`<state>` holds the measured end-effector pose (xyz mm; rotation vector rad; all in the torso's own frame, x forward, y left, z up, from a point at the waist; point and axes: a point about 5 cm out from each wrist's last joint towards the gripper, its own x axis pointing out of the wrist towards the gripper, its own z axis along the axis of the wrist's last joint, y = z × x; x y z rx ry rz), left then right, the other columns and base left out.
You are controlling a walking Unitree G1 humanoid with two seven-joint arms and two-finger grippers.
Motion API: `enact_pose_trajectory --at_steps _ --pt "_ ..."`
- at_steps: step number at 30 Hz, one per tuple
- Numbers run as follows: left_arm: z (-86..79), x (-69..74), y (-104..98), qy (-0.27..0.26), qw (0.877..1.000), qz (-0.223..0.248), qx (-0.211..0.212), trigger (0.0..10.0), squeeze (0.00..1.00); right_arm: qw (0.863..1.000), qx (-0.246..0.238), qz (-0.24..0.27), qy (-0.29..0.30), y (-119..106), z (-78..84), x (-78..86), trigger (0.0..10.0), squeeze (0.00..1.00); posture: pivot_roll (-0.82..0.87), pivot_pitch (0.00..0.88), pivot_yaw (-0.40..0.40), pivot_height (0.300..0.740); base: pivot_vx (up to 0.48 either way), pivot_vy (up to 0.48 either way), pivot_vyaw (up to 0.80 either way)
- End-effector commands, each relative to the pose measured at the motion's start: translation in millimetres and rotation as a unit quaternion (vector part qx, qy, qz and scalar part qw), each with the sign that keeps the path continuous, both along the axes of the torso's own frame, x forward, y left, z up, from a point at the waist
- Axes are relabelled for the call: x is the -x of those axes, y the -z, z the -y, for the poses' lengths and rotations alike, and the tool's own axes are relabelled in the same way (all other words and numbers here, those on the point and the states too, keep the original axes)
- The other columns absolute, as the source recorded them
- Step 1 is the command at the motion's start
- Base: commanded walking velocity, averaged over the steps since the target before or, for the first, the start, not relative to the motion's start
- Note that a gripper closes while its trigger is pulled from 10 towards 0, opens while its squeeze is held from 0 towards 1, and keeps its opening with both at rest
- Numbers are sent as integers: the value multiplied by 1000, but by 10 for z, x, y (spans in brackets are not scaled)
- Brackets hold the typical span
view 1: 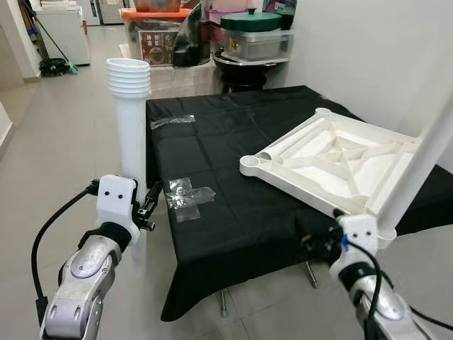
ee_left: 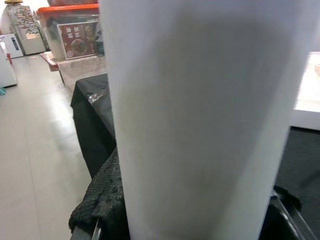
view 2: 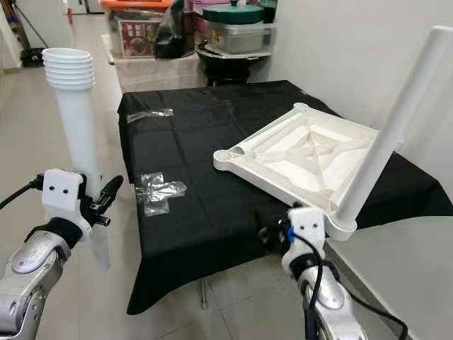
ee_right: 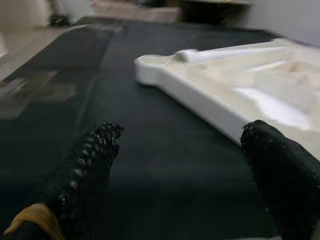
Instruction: Building children table
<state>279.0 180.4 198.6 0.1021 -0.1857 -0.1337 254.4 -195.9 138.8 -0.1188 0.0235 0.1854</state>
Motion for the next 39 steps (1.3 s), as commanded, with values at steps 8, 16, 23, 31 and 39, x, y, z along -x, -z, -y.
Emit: enact_pose_trajectory --at_steps 8,16,23,31,39 --pt "68 -25 -27 10 1000 7 -2 10000 0 998 -15 68 -3 -350 -147 -375 10000 0 17 0 -28 740 0 0 0" --pt "35 -76 -93 -6 1000 21 13 10000 0 995 -24 94 -29 -596 -375 -691 10000 0 40 0 -30 740 0 0 0" --pt "34 -67 -68 -10 1000 19 7 10000 0 993 -33 108 -20 -686 -444 -807 10000 0 44 0 -33 740 0 0 0" --pt "78 -87 -101 -8 999 28 16 10000 0 993 -40 107 -35 -674 -692 -865 10000 0 53 0 -32 740 0 0 0" --pt "42 -106 -126 -21 999 35 18 10000 0 994 -33 101 -37 -629 -713 -853 10000 0 48 0 -36 740 294 0 0"
